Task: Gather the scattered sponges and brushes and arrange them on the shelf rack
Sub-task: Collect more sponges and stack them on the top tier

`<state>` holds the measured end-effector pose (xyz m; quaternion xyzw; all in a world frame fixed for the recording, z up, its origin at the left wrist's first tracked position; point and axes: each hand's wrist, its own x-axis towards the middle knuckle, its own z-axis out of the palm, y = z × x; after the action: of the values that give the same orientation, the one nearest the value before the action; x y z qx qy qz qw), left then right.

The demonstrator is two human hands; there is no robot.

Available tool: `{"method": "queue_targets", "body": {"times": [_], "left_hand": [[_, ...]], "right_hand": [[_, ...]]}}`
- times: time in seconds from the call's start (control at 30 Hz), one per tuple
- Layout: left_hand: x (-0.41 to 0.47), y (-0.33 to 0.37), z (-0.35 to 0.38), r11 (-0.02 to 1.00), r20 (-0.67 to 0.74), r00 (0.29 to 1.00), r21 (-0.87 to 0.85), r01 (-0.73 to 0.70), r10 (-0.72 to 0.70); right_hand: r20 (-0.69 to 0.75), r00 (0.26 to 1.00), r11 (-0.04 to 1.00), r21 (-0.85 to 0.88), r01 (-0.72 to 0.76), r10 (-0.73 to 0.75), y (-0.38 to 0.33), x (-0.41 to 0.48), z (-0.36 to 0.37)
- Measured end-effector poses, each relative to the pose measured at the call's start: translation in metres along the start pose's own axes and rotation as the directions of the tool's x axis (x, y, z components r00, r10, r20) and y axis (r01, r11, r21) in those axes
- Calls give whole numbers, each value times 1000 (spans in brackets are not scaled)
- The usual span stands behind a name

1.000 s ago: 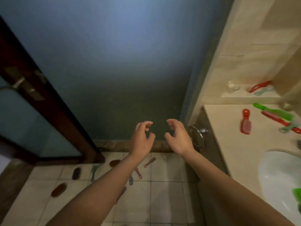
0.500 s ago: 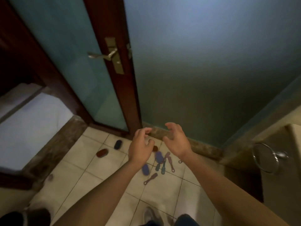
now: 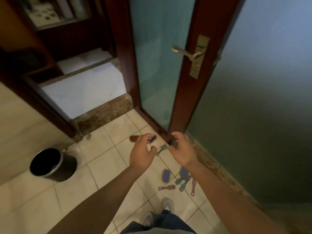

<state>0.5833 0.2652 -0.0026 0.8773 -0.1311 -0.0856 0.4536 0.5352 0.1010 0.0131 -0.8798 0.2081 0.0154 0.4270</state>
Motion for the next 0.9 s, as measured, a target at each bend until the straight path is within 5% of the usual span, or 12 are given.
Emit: {"method": "queue_targets", "body": {"times": [0.53,0.9], "left_hand": [[55,-39,-28,970,-156,975,164,181,-155],[183,-111,-66,969,71,991,228,93,-112]], "right_hand": [[200,973,992,-29,124,-116,-20,97,35],[106,991,996,29,-82,78,-43,198,105]]}}
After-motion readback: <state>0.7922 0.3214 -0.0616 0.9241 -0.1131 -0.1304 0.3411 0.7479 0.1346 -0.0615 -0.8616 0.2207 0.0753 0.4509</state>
